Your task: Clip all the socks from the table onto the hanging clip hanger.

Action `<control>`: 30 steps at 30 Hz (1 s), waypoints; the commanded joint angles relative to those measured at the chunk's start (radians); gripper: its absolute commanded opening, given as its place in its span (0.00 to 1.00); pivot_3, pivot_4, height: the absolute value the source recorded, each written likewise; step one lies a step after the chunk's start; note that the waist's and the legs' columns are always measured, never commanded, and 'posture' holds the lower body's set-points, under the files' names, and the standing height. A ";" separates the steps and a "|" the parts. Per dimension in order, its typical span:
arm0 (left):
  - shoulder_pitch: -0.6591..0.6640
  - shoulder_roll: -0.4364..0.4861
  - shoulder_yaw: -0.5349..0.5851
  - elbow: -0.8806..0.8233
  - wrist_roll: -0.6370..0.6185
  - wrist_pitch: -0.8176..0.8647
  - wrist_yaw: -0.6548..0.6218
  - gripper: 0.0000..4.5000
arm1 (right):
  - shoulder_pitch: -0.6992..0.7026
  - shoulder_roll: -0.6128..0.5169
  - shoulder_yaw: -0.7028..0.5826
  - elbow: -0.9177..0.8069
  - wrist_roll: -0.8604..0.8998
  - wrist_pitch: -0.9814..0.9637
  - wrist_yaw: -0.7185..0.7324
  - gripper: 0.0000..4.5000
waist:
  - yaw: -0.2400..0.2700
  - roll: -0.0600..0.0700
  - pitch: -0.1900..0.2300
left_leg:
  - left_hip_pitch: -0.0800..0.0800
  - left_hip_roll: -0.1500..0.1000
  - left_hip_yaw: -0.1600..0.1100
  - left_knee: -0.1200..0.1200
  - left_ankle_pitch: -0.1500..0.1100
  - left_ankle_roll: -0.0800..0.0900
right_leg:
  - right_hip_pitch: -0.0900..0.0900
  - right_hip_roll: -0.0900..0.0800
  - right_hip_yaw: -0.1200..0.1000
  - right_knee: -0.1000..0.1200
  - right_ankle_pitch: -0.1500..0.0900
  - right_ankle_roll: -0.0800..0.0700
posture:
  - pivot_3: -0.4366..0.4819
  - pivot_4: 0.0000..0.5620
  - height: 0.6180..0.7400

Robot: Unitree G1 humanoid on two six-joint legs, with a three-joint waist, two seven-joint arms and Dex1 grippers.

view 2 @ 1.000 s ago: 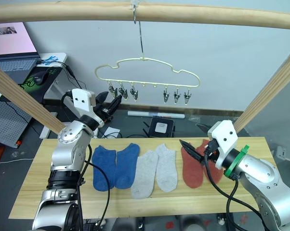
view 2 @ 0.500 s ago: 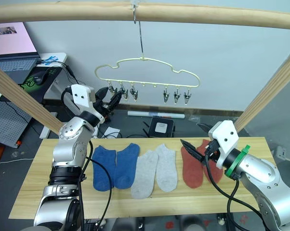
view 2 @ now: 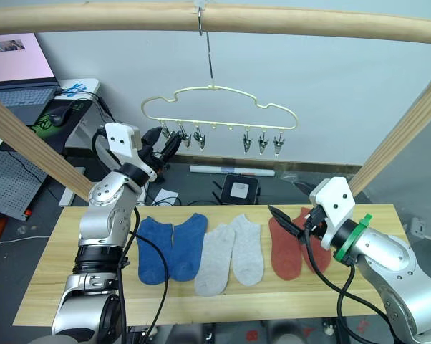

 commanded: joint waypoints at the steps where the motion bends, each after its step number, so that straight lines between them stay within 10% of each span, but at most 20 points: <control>1: -0.025 -0.002 0.025 -0.032 -0.020 -0.004 0.007 0.63 | -0.013 0.000 -0.002 -0.033 0.008 -0.001 -0.010 0.89 | 0.000 0.000 0.000 | 0.000 0.000 0.000 0.000 0.000 0.000 | 0.000 0.000 0.000 0.000 0.000 0.000 | 0.32 0.47 1.00; 4: -0.031 -0.003 0.029 -0.029 -0.021 -0.002 0.008 0.63 | -0.018 0.000 -0.002 -0.034 0.011 0.005 -0.014 0.89 | 0.000 0.000 0.000 | 0.000 0.000 0.000 0.000 0.000 0.000 | 0.000 0.000 0.000 0.000 0.000 0.000 | 0.32 0.47 1.00; 15: -0.029 -0.007 0.040 -0.033 -0.023 0.003 0.003 0.09 | -0.022 -0.001 -0.002 -0.035 0.016 0.013 -0.019 0.89 | 0.000 0.000 0.000 | 0.000 0.000 0.000 0.000 0.000 0.000 | 0.000 0.000 0.000 0.000 0.000 0.000 | 0.32 0.47 1.00; 30: 0.002 0.016 0.014 -0.104 -0.004 0.027 -0.014 0.02 | 0.084 0.010 0.046 0.098 -0.182 0.086 -0.170 1.00 | 0.001 -0.001 0.003 | 0.000 0.000 0.000 0.000 0.000 0.000 | 0.000 0.000 0.001 0.000 0.000 0.000 | 0.34 0.52 1.00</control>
